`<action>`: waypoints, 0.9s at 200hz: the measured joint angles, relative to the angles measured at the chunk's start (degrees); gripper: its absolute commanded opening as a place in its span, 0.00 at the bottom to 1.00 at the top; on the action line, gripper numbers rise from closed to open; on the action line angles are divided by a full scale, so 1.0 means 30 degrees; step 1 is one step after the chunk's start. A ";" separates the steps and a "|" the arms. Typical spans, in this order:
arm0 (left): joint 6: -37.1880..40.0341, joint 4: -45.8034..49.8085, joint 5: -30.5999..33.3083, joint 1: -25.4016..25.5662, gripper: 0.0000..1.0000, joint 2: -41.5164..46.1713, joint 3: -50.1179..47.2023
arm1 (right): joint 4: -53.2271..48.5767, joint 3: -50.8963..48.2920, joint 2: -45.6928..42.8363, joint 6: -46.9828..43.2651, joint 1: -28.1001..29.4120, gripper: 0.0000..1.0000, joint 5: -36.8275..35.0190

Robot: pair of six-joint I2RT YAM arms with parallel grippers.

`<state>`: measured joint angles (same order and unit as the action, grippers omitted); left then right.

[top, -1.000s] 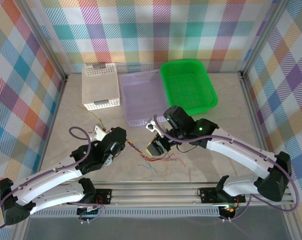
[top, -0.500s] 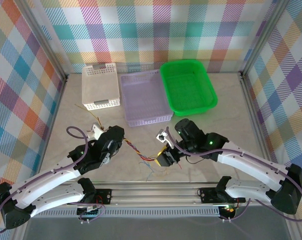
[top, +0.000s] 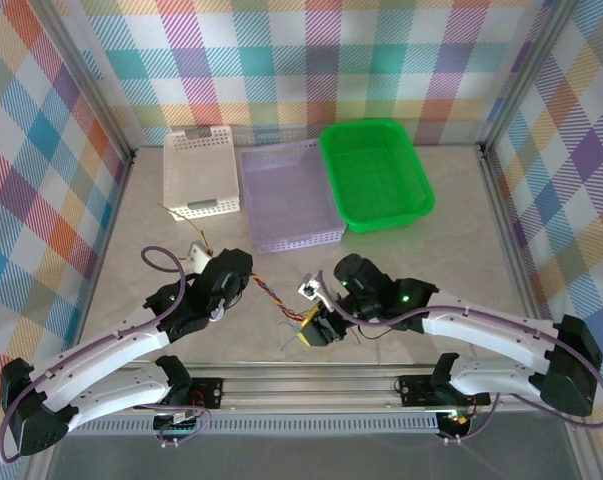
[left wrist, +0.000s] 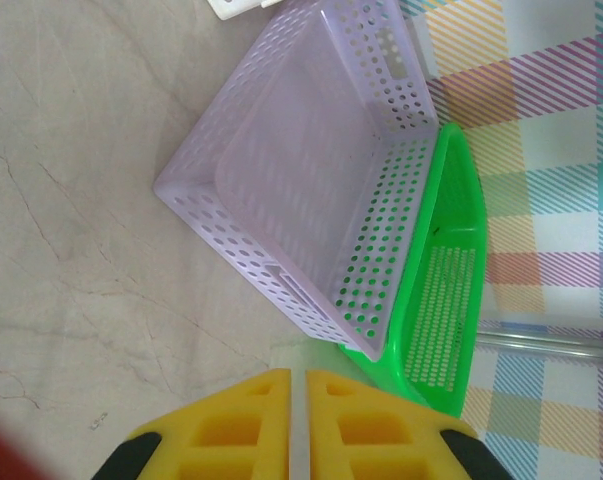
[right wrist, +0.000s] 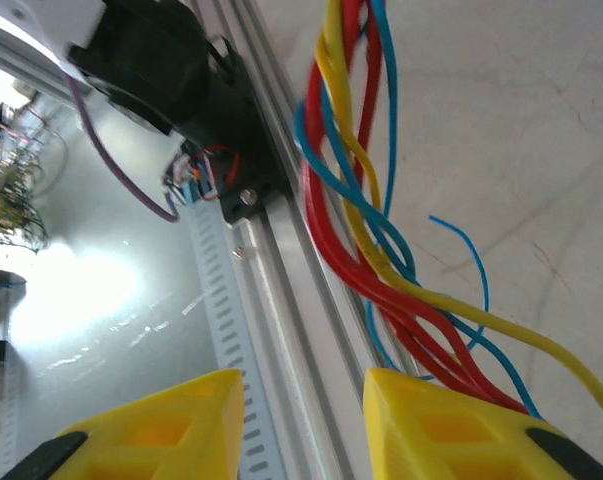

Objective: Untangle the cables

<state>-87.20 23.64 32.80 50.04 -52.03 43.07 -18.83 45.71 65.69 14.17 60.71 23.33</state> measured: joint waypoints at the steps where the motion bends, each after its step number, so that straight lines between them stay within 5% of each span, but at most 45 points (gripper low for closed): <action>1: 0.0000 0.0000 0.0000 0.0000 0.00 0.0000 0.0000 | -0.0007 0.0000 0.0066 0.0007 0.0051 0.33 -0.0087; 60: -0.0080 0.0007 0.0007 0.0000 0.00 0.0000 0.0087 | 0.0058 0.0029 0.1647 0.0087 0.0925 0.31 -0.3570; 131: -0.0648 0.0066 0.0029 -0.0124 0.00 0.0007 0.0087 | 0.1246 0.0029 0.2528 0.0576 0.1647 0.31 -0.4561; 180: -0.1209 0.0357 0.0262 -0.0124 0.00 0.0437 0.0087 | 0.2426 -0.0554 0.2106 0.1188 0.1814 0.17 -0.5872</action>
<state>-90.83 24.71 33.58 49.67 -50.72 43.33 -11.55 44.05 72.01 17.74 66.15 5.72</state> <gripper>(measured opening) 0.111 0.199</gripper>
